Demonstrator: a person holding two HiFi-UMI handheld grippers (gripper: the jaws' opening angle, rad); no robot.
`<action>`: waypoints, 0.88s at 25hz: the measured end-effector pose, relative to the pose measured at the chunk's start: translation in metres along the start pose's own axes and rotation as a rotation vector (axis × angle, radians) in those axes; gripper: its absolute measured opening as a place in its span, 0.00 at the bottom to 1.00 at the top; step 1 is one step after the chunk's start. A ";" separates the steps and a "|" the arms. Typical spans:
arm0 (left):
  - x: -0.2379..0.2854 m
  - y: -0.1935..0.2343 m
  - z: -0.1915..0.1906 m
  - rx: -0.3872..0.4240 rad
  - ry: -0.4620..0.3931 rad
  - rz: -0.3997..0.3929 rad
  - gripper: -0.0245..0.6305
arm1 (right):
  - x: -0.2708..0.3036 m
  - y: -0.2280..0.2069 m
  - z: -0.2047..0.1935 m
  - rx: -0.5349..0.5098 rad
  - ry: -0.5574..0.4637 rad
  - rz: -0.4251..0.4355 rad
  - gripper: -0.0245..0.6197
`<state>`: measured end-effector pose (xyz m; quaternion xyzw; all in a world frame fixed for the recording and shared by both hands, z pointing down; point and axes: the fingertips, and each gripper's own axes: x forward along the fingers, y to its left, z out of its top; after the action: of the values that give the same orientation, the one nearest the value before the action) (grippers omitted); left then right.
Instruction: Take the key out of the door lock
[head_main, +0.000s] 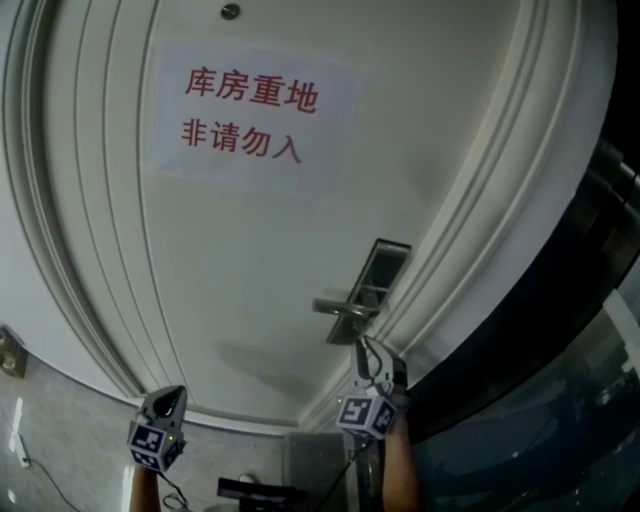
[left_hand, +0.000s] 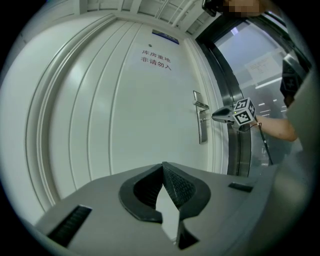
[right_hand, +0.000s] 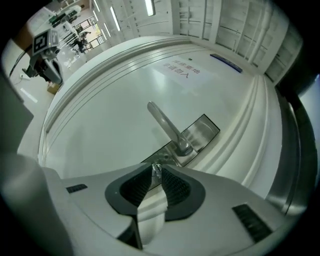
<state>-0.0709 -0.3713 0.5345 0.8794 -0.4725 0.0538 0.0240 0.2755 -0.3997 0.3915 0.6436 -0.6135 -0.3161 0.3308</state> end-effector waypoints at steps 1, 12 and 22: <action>0.000 0.001 0.000 -0.001 -0.001 0.003 0.05 | 0.003 0.001 -0.001 -0.029 0.006 0.002 0.16; 0.000 0.009 -0.007 -0.014 0.013 0.032 0.05 | 0.032 0.011 -0.019 -0.203 0.056 0.025 0.26; 0.004 0.011 -0.009 -0.024 0.019 0.039 0.05 | 0.047 0.013 -0.025 -0.320 0.081 0.026 0.26</action>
<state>-0.0785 -0.3795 0.5436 0.8691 -0.4898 0.0569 0.0381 0.2904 -0.4458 0.4159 0.5869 -0.5500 -0.3793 0.4574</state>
